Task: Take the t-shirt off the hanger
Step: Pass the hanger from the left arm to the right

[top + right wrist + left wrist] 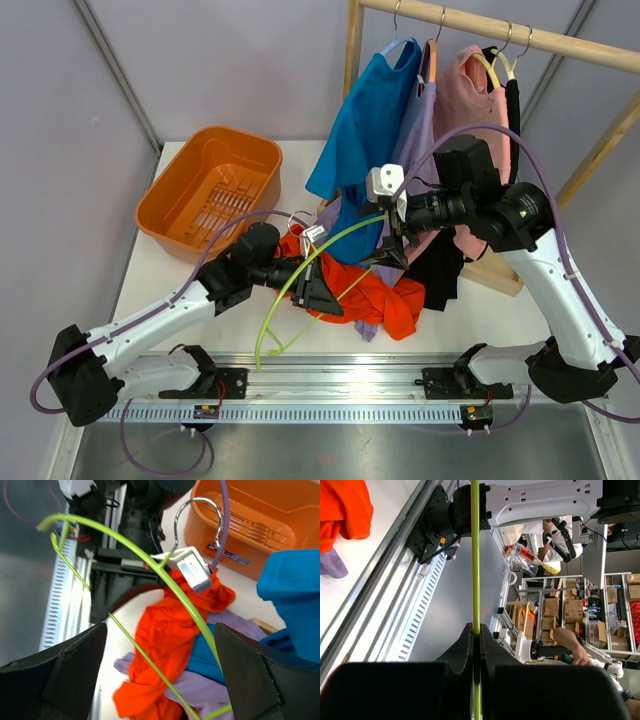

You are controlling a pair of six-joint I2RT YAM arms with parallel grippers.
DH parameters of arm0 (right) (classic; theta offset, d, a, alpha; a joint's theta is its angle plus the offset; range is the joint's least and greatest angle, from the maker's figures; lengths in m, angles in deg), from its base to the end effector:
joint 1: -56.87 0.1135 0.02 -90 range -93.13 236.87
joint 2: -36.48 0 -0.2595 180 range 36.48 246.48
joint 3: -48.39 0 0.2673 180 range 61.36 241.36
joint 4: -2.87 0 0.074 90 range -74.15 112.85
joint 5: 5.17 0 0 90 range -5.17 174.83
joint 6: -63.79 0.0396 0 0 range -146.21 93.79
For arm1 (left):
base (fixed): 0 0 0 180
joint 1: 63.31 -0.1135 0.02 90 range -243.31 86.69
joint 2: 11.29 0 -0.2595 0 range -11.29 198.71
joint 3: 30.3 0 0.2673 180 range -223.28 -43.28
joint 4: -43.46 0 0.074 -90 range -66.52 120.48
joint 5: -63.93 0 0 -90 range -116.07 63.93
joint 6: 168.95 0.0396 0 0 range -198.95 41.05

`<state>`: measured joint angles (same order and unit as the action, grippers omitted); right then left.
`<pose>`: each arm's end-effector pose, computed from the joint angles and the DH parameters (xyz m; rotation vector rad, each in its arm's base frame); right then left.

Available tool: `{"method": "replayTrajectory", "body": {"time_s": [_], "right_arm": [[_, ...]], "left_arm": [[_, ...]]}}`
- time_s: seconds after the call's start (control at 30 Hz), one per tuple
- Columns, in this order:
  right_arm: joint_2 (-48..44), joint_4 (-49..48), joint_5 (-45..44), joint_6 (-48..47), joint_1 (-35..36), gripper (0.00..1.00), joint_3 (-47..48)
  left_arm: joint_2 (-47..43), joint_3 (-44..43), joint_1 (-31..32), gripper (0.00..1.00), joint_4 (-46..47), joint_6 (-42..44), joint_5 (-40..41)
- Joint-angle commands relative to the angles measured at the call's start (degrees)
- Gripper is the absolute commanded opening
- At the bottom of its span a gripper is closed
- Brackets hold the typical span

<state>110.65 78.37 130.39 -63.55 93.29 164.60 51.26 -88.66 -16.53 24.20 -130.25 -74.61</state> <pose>0.1704 0.1608 0.4861 -1.5752 1.3403 0.8385 0.1557 -0.2090 0.2844 0.5882 2.3205 -1.8161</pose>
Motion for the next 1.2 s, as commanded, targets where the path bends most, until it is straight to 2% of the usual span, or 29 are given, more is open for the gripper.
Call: {"method": "replayTrajectory", "body": {"time_s": [0.0, 0.27, 0.37, 0.47, 0.5, 0.57, 0.63, 0.67, 0.73, 0.8, 0.83, 0.87, 0.9, 0.97, 1.0, 1.13, 1.17], "right_arm": [[-0.35, 2.34, -3.11, -12.13, 0.05, 0.93, 1.08], [2.38, -0.12, -14.79, -16.09, 5.84, 0.88, -0.76], [3.08, -0.73, -18.04, -16.18, 8.48, 0.81, -2.33], [2.82, -0.82, -19.72, -16.71, 9.63, 0.66, -3.83], [2.3, -0.91, -20.16, -16.8, 9.98, 0.53, -4.18], [1.68, -1.79, -21.21, -16.97, 10.16, 0.38, -5.76], [0.54, -3.1, -22.62, -16.89, 10.16, 0.13, -6.65], [0.19, -3.28, -22.8, -16.97, 10.24, 0.06, -7.08], [-0.6, -3.46, -22.71, -16.8, 10.16, 0.0, -7.09], [-1.39, -3.11, -21.31, -16.89, 10.16, 0.0, -6.91], [-1.66, -2.32, -20.69, -17.41, 10.16, 0.0, -6.83], [-1.92, -1.79, -19.82, -17.85, 10.07, 0.0, -6.74], [-2.53, -1.01, -17.29, -18.29, 9.98, 0.0, -6.56], [-3.33, 1.37, -14.29, -20.22, 9.2, 0.0, -6.82], [-4.03, 2.51, -11.84, -20.75, 8.58, 0.0, -7.09], [-5.96, 5.24, -6.37, -22.68, 7.35, 0.0, -7.97], [-6.23, 5.59, -5.49, -22.95, 7.0, 0.0, -8.23]], "left_arm": [[-3.12, -0.76, -0.03, 0.0, 0.75, -0.55, -4.1], [-3.83, -4.88, 0.24, 0.0, -6.45, 3.84, -8.68], [-3.48, -6.82, 0.41, 0.0, -8.12, 4.72, -8.94], [-3.57, -7.96, 0.41, 0.0, -9.18, 4.99, -8.68], [-3.66, -7.96, 0.5, 0.0, -9.18, 4.82, -8.6], [-3.57, -7.88, 0.41, 0.0, -8.48, 4.03, -8.42], [-3.31, -7.87, 0.41, 0.0, -8.13, 3.33, -8.16], [-3.04, -7.88, 0.41, 0.0, -8.13, 3.23, -8.16], [-2.69, -8.49, 0.41, 0.0, -8.13, 2.53, -7.46], [-2.25, -8.84, 0.32, 0.03, -8.22, 2.18, -6.67], [-2.16, -9.28, 0.24, 0.07, -9.0, 2.09, -5.88], [-2.16, -10.15, 0.24, 0.17, -9.44, 2.18, -5.35], [-2.25, -10.77, 0.06, 0.22, -10.06, 2.35, -4.73], [-2.43, -12.17, -0.2, 0.26, -12.25, 3.67, -3.32], [-2.95, -13.14, -0.46, 0.4, -13.83, 4.89, -2.45], [-4.0, -14.2, -0.99, 0.66, -16.91, 7.45, -0.87], [-4.1, -14.29, -1.08, 0.68, -17.09, 7.71, -0.86]]}}
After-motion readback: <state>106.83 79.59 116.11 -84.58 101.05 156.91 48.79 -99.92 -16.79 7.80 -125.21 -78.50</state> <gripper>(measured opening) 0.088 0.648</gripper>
